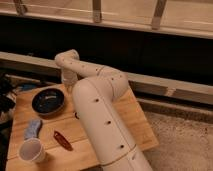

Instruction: Push the ceramic bowl across the table

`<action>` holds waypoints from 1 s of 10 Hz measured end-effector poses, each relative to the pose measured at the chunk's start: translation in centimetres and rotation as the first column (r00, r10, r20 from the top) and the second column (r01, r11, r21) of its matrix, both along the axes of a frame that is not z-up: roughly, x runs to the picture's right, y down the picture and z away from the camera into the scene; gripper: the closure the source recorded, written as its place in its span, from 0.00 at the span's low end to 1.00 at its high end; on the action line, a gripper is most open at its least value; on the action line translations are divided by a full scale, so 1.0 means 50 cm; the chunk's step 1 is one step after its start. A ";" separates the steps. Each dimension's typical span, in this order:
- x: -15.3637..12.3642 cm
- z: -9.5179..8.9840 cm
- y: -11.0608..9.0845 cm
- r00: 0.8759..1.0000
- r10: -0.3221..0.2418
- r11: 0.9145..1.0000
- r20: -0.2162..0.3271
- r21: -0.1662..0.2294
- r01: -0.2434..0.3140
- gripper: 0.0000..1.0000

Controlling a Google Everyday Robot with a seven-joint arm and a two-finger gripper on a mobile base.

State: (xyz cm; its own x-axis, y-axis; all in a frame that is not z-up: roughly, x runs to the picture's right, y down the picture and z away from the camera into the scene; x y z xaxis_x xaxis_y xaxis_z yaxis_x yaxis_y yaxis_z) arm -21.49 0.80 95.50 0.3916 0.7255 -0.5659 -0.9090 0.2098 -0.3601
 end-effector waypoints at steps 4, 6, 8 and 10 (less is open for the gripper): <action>0.018 0.015 0.021 0.999 0.049 0.999 0.008 -0.006 -0.049 1.00; 0.023 0.021 0.046 0.997 0.077 0.997 0.025 -0.031 -0.077 1.00; 0.013 0.018 0.061 0.996 0.066 0.996 0.064 -0.061 -0.062 1.00; 0.009 0.018 0.072 0.994 0.057 0.995 0.098 -0.089 -0.048 1.00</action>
